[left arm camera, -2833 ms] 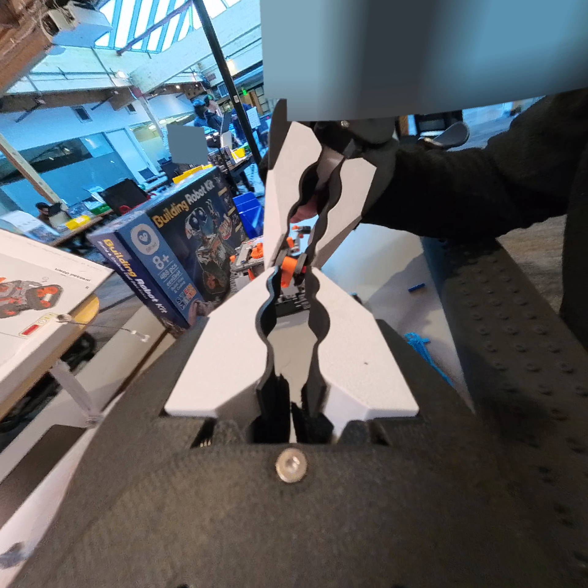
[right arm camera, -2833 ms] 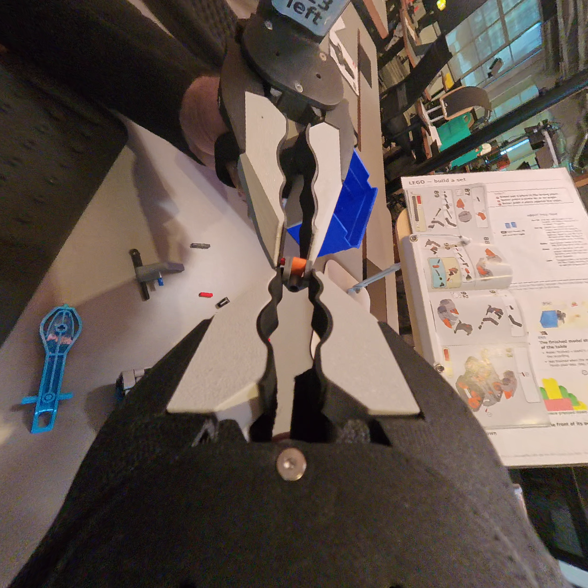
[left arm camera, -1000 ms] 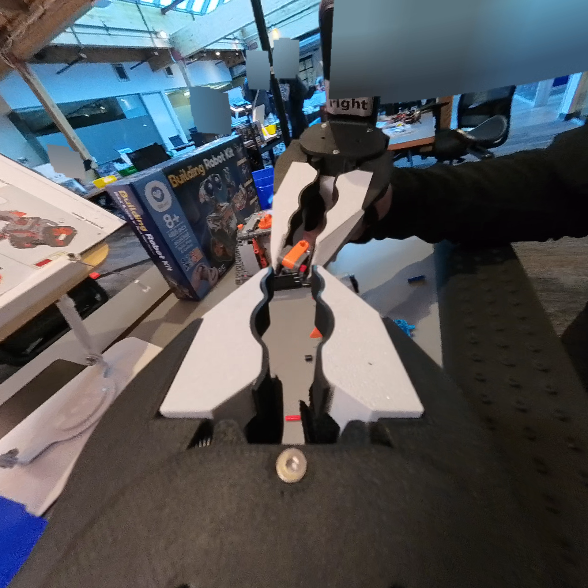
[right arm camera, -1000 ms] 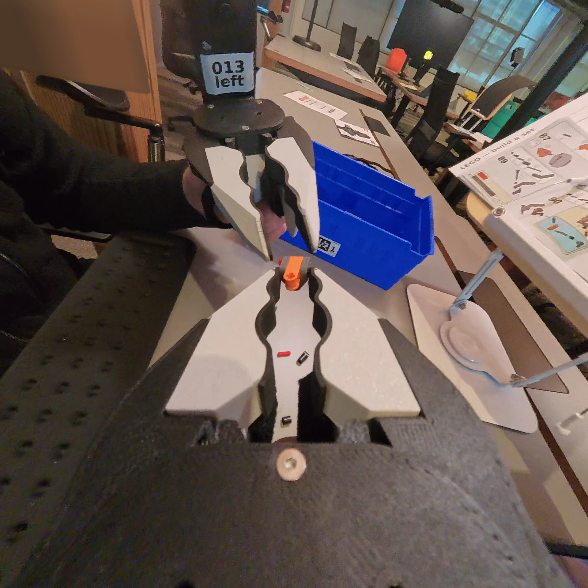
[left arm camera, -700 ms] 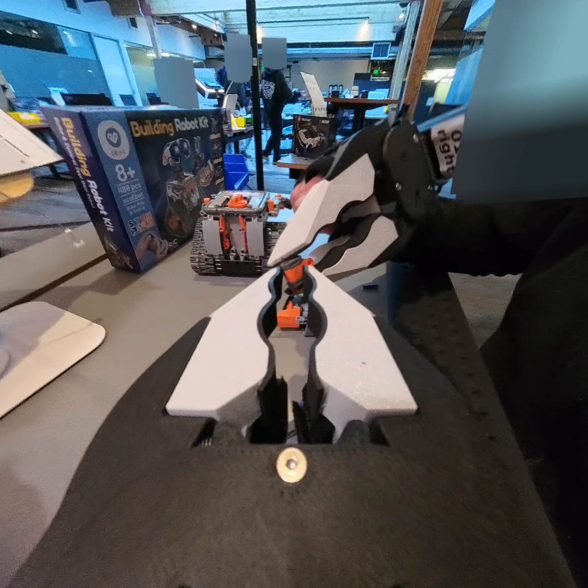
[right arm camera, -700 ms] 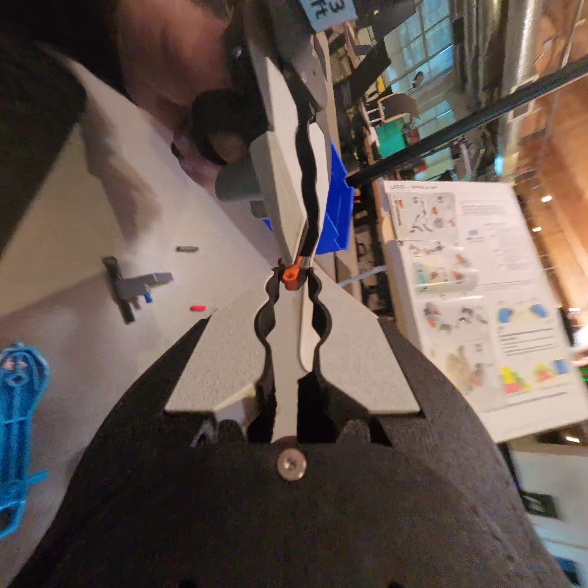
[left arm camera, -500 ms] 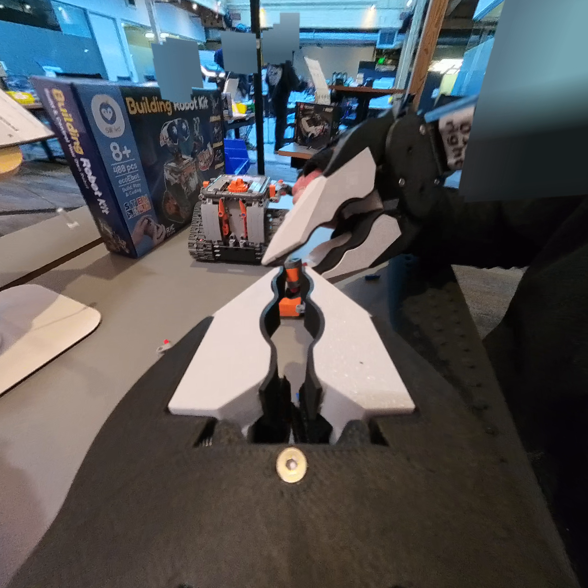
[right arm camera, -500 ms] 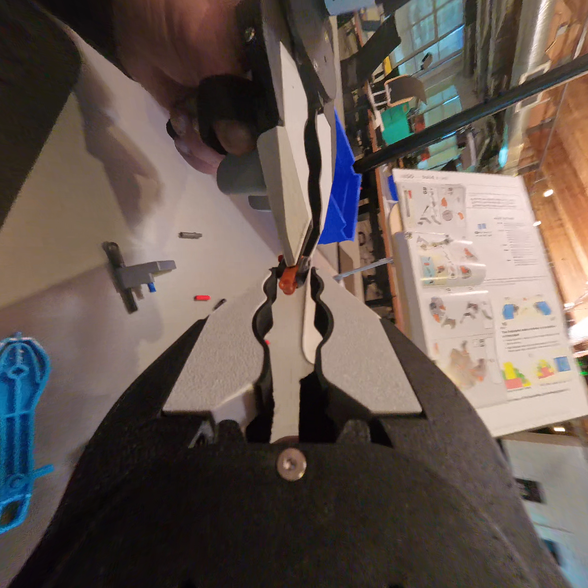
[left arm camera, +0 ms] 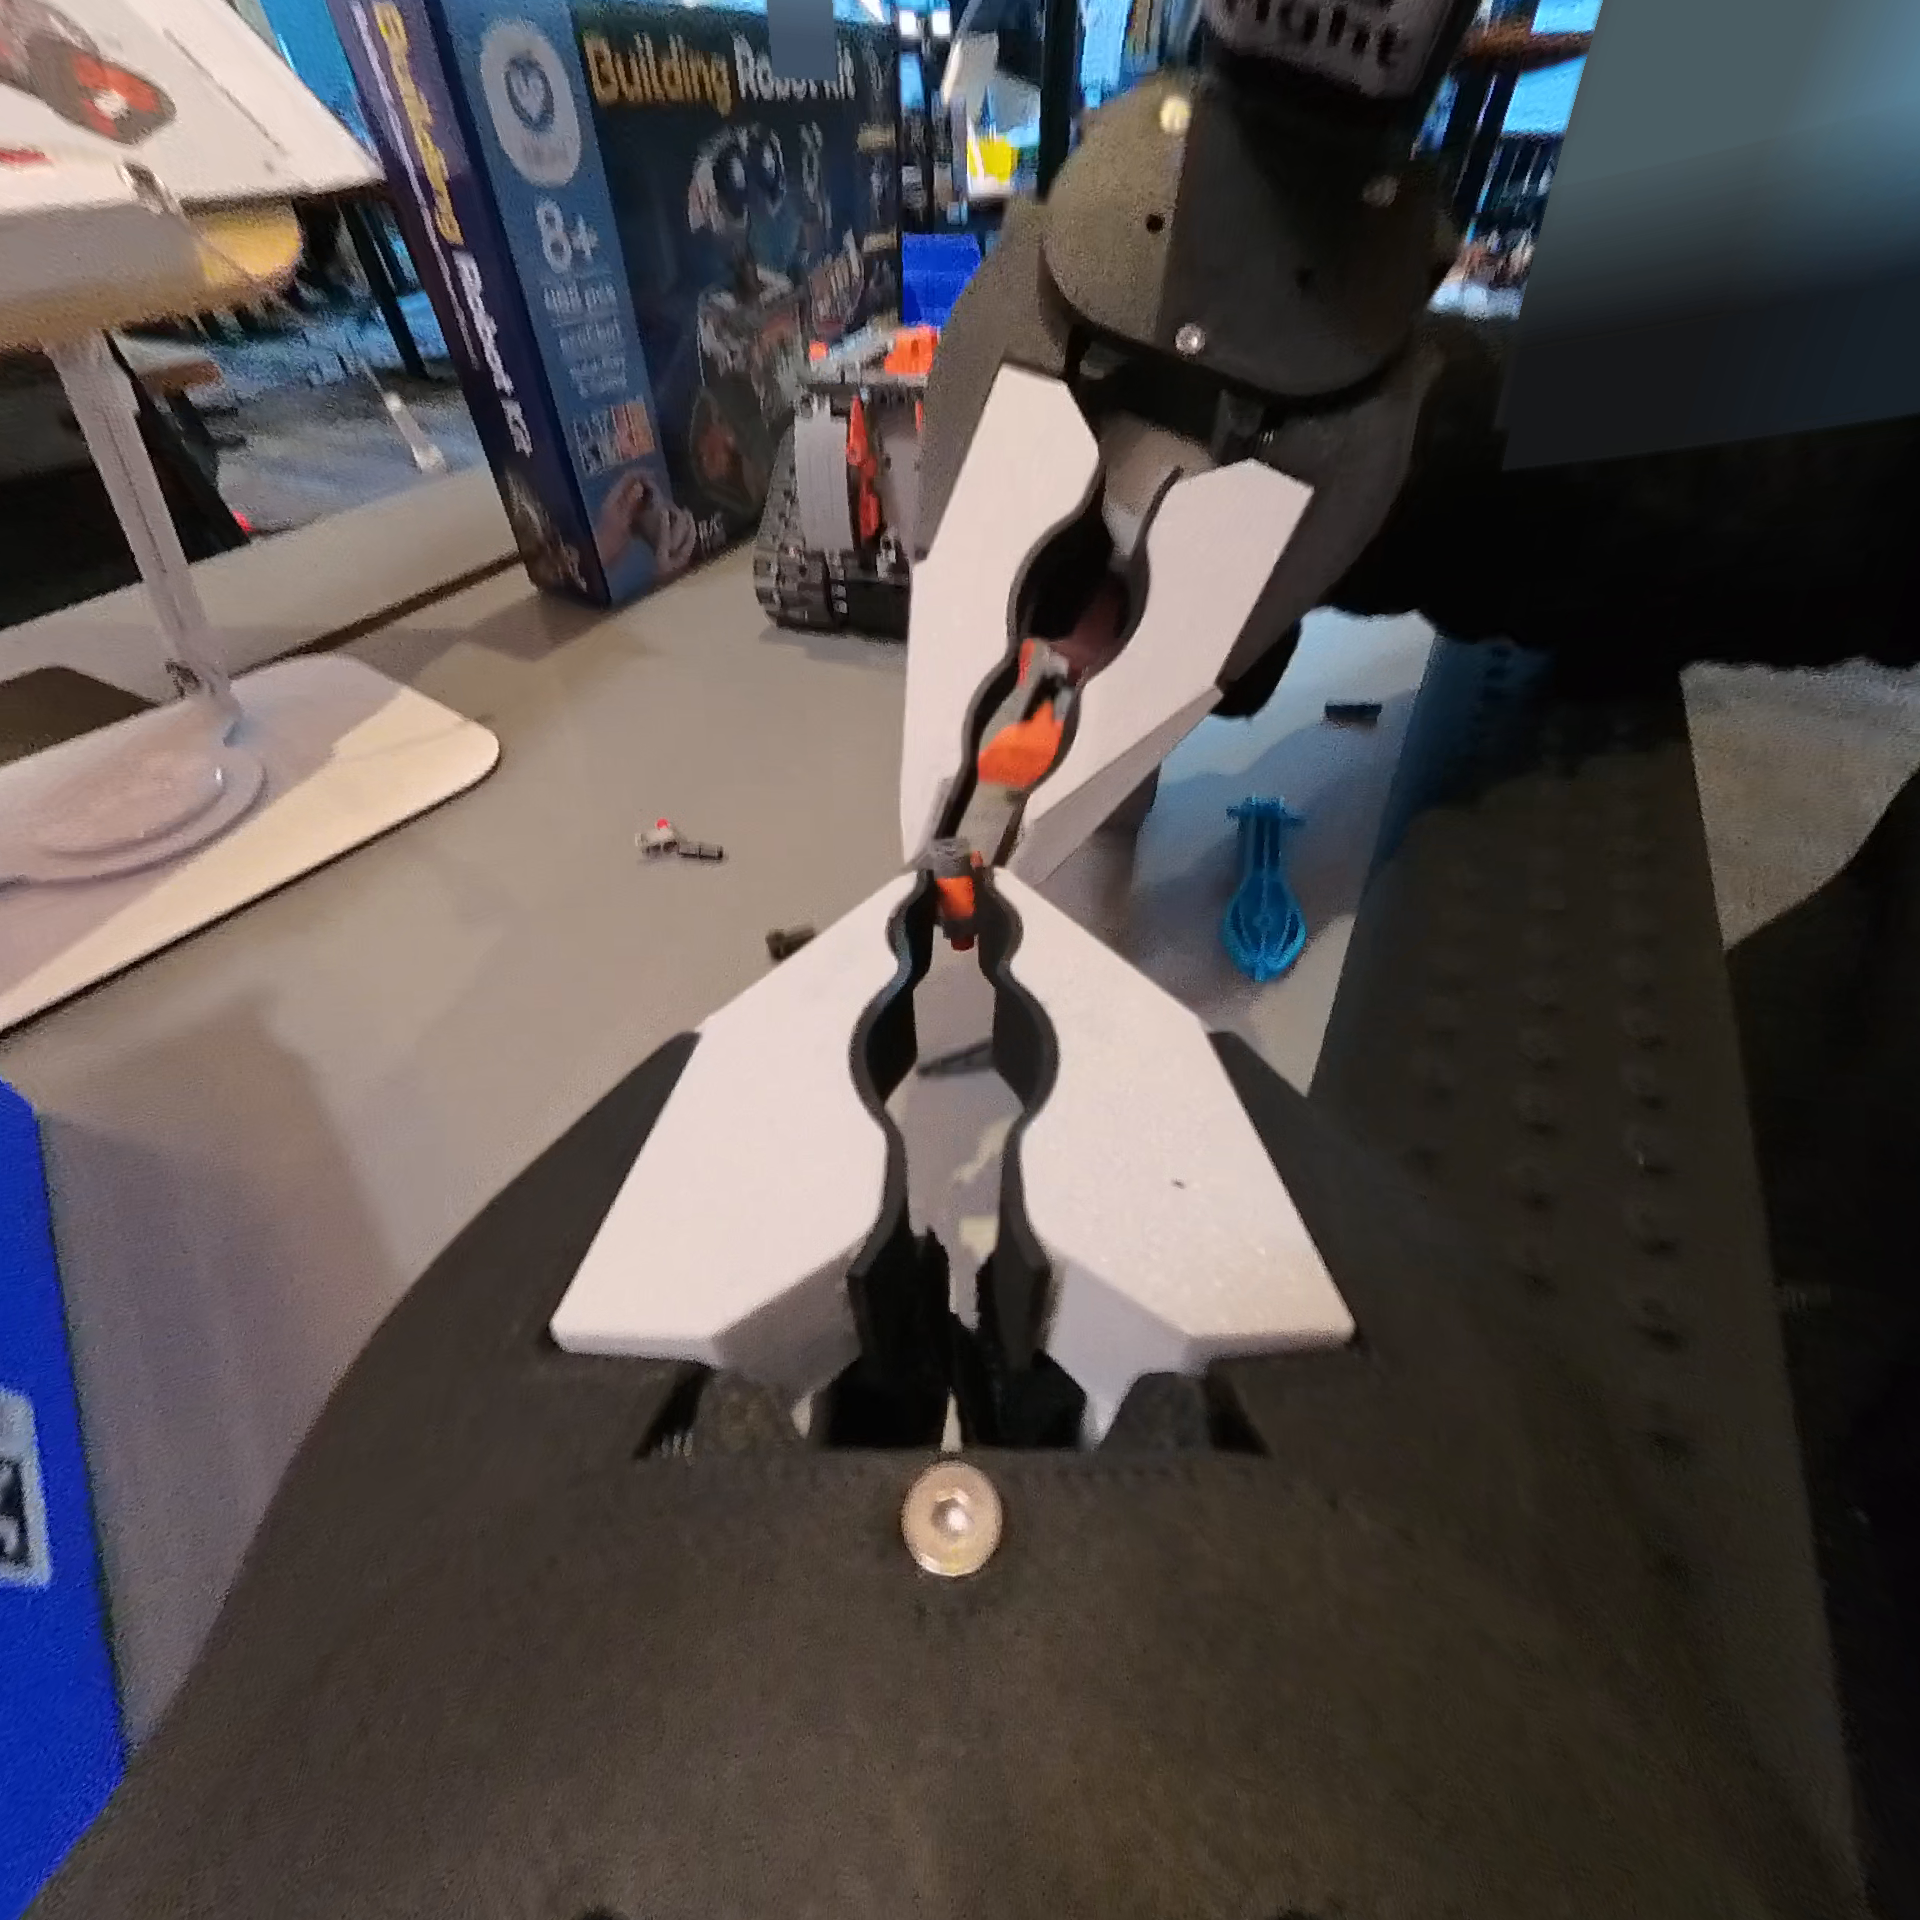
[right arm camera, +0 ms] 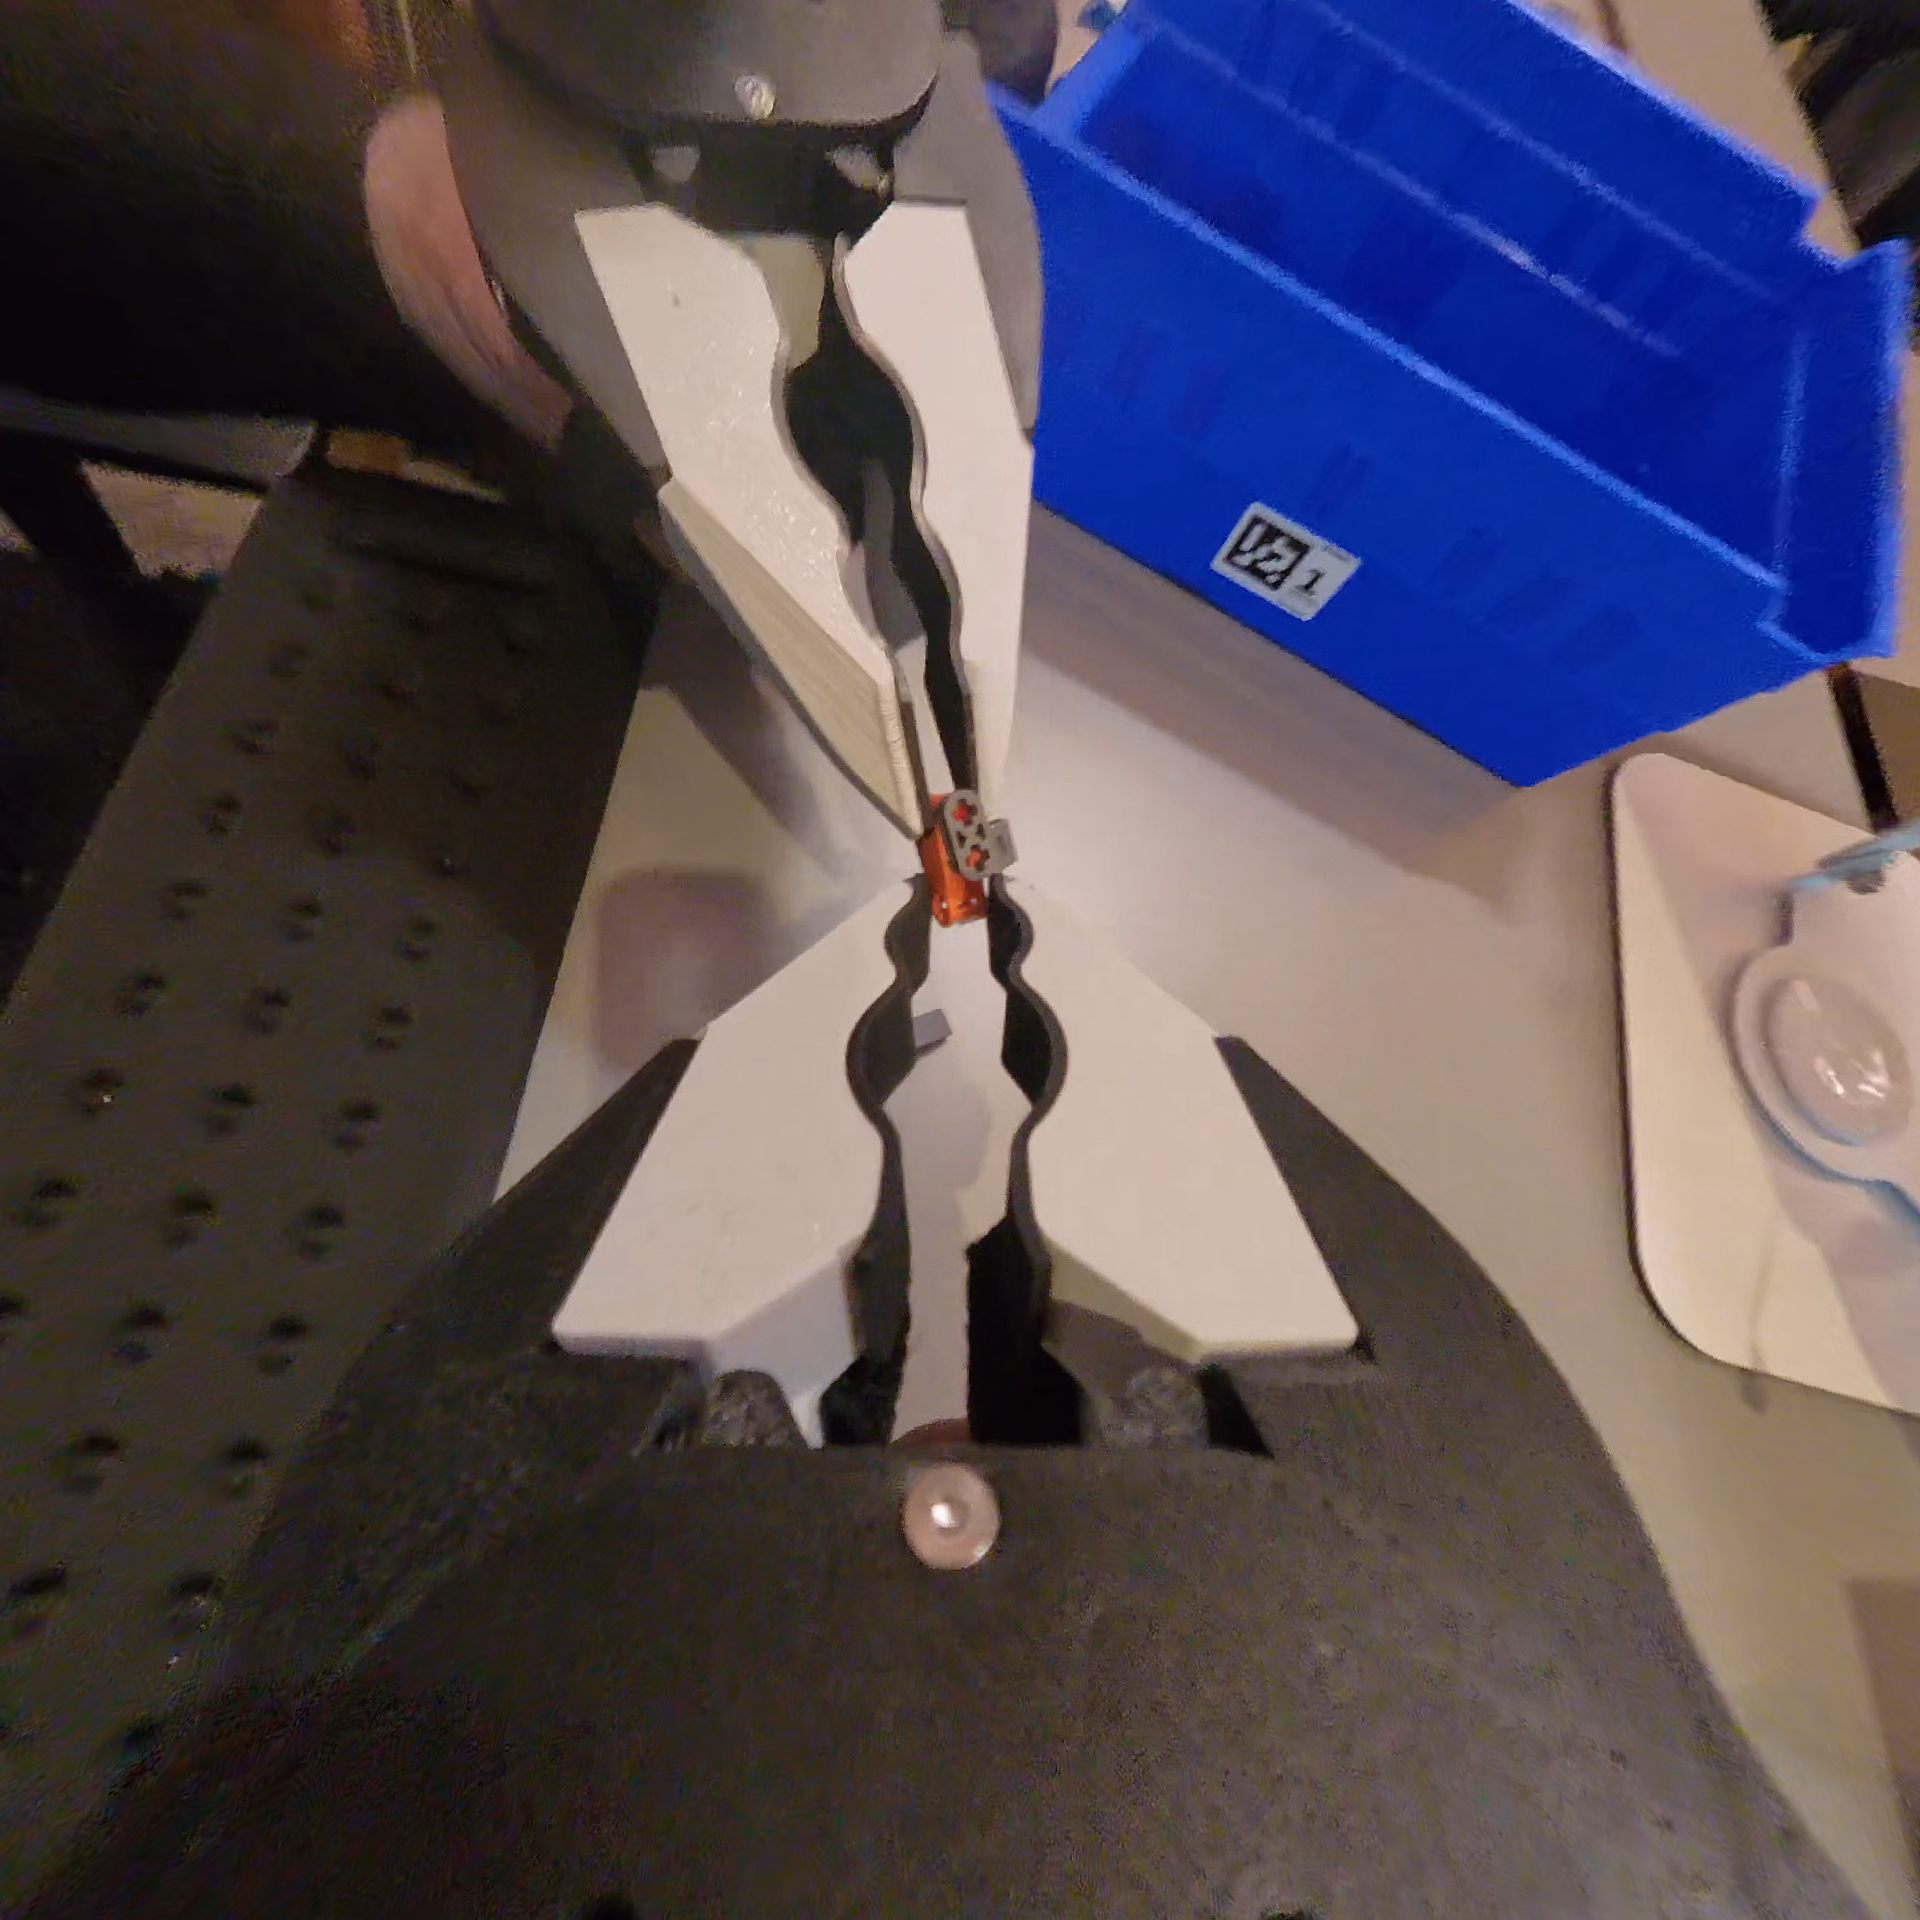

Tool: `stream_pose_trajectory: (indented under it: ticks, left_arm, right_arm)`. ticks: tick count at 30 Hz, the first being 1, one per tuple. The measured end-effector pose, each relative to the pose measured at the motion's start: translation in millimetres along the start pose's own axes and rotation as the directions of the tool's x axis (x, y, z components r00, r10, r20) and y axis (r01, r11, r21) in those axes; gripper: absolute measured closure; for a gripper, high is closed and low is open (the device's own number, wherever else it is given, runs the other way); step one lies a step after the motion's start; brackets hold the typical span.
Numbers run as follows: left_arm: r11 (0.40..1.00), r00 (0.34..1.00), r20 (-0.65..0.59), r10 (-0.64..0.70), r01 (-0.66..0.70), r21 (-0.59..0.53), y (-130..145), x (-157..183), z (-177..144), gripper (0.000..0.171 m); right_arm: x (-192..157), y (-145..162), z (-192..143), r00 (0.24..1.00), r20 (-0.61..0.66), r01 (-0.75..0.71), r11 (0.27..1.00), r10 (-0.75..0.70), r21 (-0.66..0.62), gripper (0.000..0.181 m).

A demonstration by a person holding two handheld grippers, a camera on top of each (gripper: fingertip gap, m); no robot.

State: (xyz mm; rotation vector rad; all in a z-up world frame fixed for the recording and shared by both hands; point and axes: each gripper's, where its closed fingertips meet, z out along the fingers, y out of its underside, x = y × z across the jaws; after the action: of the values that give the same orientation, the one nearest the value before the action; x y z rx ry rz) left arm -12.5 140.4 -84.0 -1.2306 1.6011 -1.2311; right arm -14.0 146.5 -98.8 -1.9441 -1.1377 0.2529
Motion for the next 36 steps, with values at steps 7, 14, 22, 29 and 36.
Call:
stream_pose_trajectory:
  ticks: [7, 14, 22, 29, 36]
  left_arm:
    - [0.975, 0.996, 0.029, 0.081, -0.073, -0.208, 37.7, -1.8, -21.0, 0.16]
    - [0.916, 0.993, 0.011, 0.118, -0.104, -0.386, 79.7, 2.0, -14.1, 0.164]
    - [0.895, 0.992, 0.011, 0.125, -0.108, -0.432, 90.5, 2.7, -11.5, 0.159]
    - [0.884, 0.991, 0.012, 0.136, -0.116, -0.453, 93.0, 4.1, -12.0, 0.16]
    - [0.875, 0.988, 0.009, 0.157, -0.135, -0.464, 94.5, 6.5, -12.1, 0.166]
  right_arm:
    - [-15.5, 14.0, 34.4, 0.994, 0.055, 0.098, 0.983, -0.09, -0.153, 0.174]
    - [-24.2, 29.0, 55.8, 0.985, 0.097, 0.16, 0.954, -0.139, -0.253, 0.174]
    - [-29.9, 40.7, 61.9, 0.973, 0.122, 0.223, 0.923, -0.193, -0.315, 0.175]
    - [-30.7, 40.5, 60.9, 0.967, 0.129, 0.251, 0.912, -0.22, -0.325, 0.175]
    - [-30.3, 41.4, 59.7, 0.959, 0.139, 0.281, 0.895, -0.248, -0.347, 0.175]
